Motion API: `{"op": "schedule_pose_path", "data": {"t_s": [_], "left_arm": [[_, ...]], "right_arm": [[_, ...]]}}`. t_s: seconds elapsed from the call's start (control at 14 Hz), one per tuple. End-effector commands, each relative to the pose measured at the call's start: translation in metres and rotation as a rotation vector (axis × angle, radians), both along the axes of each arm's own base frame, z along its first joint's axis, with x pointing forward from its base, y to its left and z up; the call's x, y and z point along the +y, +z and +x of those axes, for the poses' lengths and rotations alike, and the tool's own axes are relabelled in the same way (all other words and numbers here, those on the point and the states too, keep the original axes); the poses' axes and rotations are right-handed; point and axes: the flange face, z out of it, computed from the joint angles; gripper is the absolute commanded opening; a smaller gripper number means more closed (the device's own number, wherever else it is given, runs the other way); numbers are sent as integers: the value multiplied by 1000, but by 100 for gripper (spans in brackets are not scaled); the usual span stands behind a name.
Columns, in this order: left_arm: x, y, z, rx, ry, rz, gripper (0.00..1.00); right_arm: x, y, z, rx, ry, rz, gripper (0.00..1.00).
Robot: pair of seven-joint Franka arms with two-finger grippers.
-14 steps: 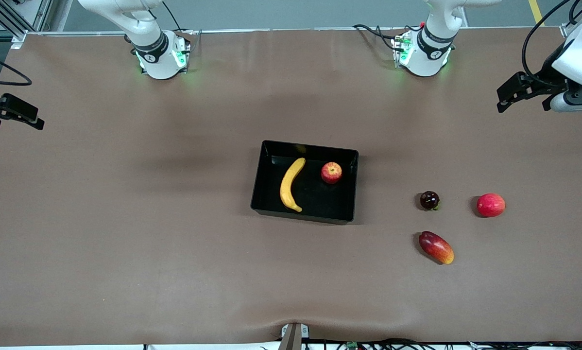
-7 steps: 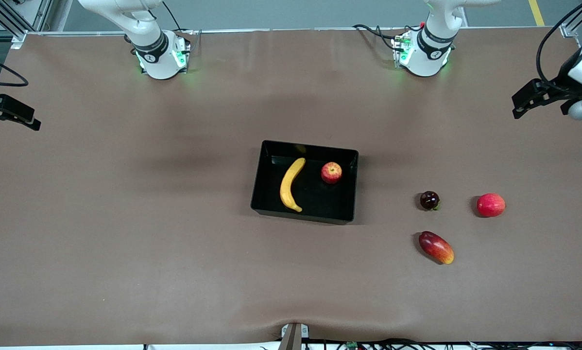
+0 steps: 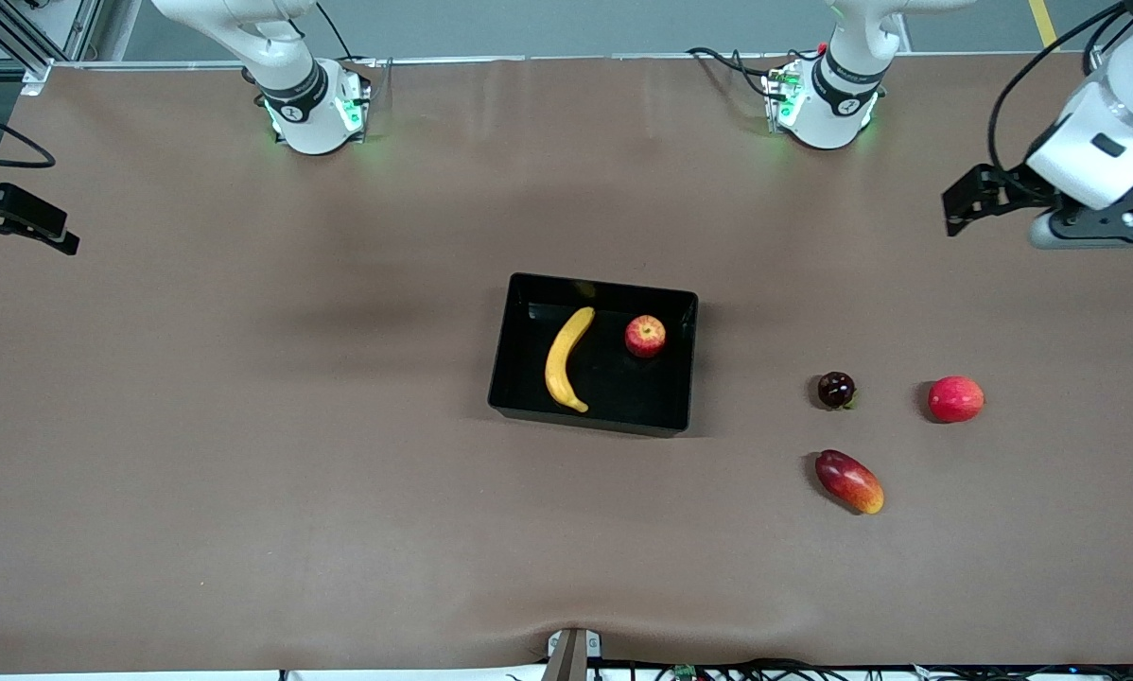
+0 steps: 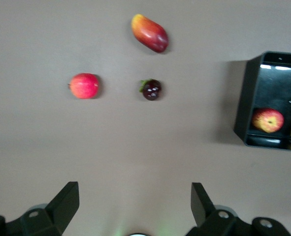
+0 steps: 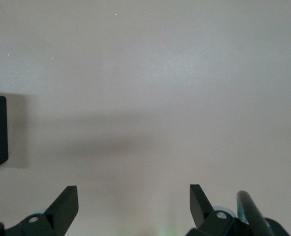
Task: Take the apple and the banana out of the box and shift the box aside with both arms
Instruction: 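Move the left gripper toward the red apple in the black tray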
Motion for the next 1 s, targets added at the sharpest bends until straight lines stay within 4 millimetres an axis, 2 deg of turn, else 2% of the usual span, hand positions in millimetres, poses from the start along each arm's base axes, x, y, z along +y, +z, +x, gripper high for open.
{"op": "schedule_pose_path", "data": {"t_s": [0.0,0.14,0.36,0.43,0.71,0.86,0.93], "left_arm": [[-41,-37,6,-17,2,-36,100],[-88,-75,20,-27,26,-46,100],[-137,-119,31,-33,103,-49,100],[-151,-131,31,-29,119,-45,100],[-237,-196,17,-52,191,17,100],[-256,-217,20,-56,214,18,100],[-271,-227,16,-48,212,14,100]], "right_arm": [[-10,-1,3,3,-9,-17,100],[-12,-2,3,7,-12,-17,100],[-12,-1,3,4,-11,-18,100],[-12,-1,3,4,-11,-18,100],[-13,-2,4,5,-12,-19,100],[-13,-2,4,7,-12,-18,100],[-13,-2,4,7,-11,-20,100]]}}
